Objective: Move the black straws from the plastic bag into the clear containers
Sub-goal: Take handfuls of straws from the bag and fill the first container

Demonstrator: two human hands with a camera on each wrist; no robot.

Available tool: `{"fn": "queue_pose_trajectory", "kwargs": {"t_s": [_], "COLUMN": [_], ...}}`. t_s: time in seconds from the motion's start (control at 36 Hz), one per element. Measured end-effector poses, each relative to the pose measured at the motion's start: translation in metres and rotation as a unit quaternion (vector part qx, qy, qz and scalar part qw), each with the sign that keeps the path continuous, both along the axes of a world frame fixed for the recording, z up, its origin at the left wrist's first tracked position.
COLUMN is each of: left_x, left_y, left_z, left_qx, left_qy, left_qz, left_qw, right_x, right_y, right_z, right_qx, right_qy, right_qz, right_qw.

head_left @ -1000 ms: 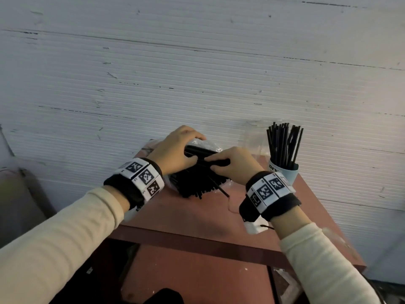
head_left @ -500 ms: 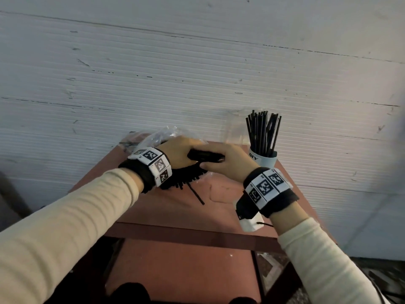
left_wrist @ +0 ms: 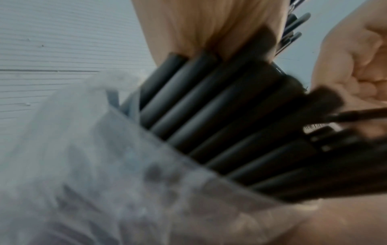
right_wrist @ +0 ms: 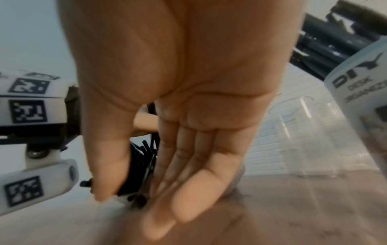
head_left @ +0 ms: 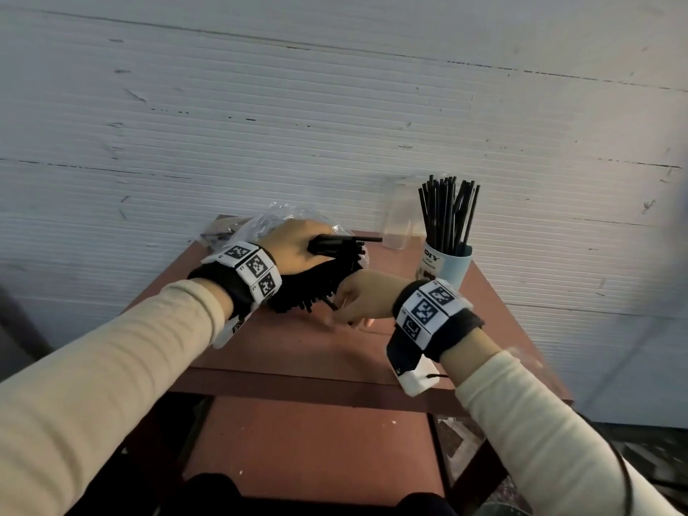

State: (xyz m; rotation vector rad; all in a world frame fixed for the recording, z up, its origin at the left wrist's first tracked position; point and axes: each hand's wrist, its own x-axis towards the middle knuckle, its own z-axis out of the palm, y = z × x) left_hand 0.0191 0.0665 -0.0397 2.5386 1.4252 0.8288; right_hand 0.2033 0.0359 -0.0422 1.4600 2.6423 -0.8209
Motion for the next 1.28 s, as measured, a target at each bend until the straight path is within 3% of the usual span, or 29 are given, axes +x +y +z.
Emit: {"fn": "queue_pose_trajectory", "kwargs": {"t_s": [0.11,0.22,0.39,0.47,0.72,0.92,1.08,1.17,1.28], "left_x": [0.000,0.001,0.004,0.007,0.023,0.059,0.086,0.095,0.099], "left_y": [-0.002,-0.008,-0.010,-0.015,-0.035,-0.054,-0.049,-0.046,-0.043], "left_z": [0.002,0.006,0.012,0.017,0.059,0.093,0.068,0.044,0.016], "left_qx": [0.010,0.026,-0.002,-0.036,-0.054,-0.079,-0.168,-0.231,-0.308], "left_qy": [0.021,0.041,0.027,0.015,-0.135,-0.231,-0.347,-0.379,-0.338], "left_qz": [0.002,0.021,0.028,0.027,0.040,-0.061,-0.104,-0.086,-0.086], "left_qw": [1.000,0.999,0.999,0.999,0.989,0.968,0.917,0.892,0.885], "right_x": [-0.002,0.012,0.028,0.030,0.028,0.023,0.025,0.030,0.038], "right_y": [0.005,0.009,0.005,0.001,-0.020,-0.051,-0.048,-0.033,-0.020], "right_z": [0.006,0.018,0.036,0.045,0.083,0.124,0.119,0.100,0.075], "right_qx": [0.066,0.155,0.281,0.300,0.305,0.361,0.414,0.416,0.341], "right_qy": [0.004,0.064,0.222,0.289,0.444,0.498,0.424,0.348,0.246], "right_qz": [-0.004,-0.047,-0.095,-0.100,-0.060,-0.021,0.030,0.008,-0.022], "right_qw": [0.998,0.985,0.929,0.904,0.841,0.788,0.805,0.840,0.907]}}
